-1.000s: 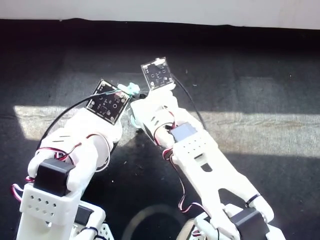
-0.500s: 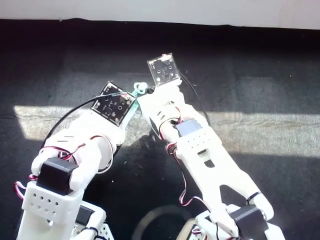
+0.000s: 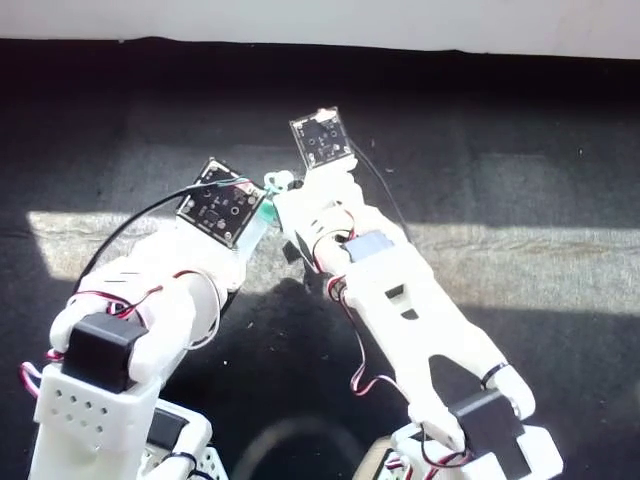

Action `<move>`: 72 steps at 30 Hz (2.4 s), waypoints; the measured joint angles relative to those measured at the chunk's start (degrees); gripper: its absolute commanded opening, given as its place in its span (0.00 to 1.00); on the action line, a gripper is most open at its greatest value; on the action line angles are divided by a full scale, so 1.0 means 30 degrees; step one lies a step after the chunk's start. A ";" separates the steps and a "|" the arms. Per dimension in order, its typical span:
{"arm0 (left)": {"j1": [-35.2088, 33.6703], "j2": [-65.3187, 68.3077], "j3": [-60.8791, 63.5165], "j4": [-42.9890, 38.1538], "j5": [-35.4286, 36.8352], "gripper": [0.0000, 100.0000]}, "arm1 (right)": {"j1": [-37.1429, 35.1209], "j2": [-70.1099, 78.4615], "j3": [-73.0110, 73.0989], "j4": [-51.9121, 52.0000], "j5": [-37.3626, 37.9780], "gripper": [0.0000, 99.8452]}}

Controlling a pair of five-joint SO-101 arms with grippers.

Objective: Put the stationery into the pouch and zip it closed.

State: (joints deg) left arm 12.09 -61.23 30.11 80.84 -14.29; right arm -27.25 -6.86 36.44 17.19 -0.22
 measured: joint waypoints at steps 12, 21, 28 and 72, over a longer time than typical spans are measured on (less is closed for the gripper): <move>0.0147 0.0029 -0.2696 0.0059 0.0059 0.01 | 0.0352 0.1875 -0.0029 0.0000 -0.0029 0.01; 0.0147 -0.0029 -0.2022 -0.0234 0.0059 0.01 | 0.1172 -0.0527 0.0205 0.0733 -0.0029 0.01; -0.0498 0.0850 0.0469 -0.6037 0.0059 0.01 | 0.3985 -0.3399 0.0264 0.1055 -0.0029 0.01; -0.2403 2.0161 -1.3128 -0.1553 -0.0029 0.19 | 0.8645 0.5656 -0.9993 1.0081 -0.0059 0.18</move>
State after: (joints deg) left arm 4.88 -0.75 -9.27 76.18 -14.37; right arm -1.32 10.11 6.46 47.43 -0.40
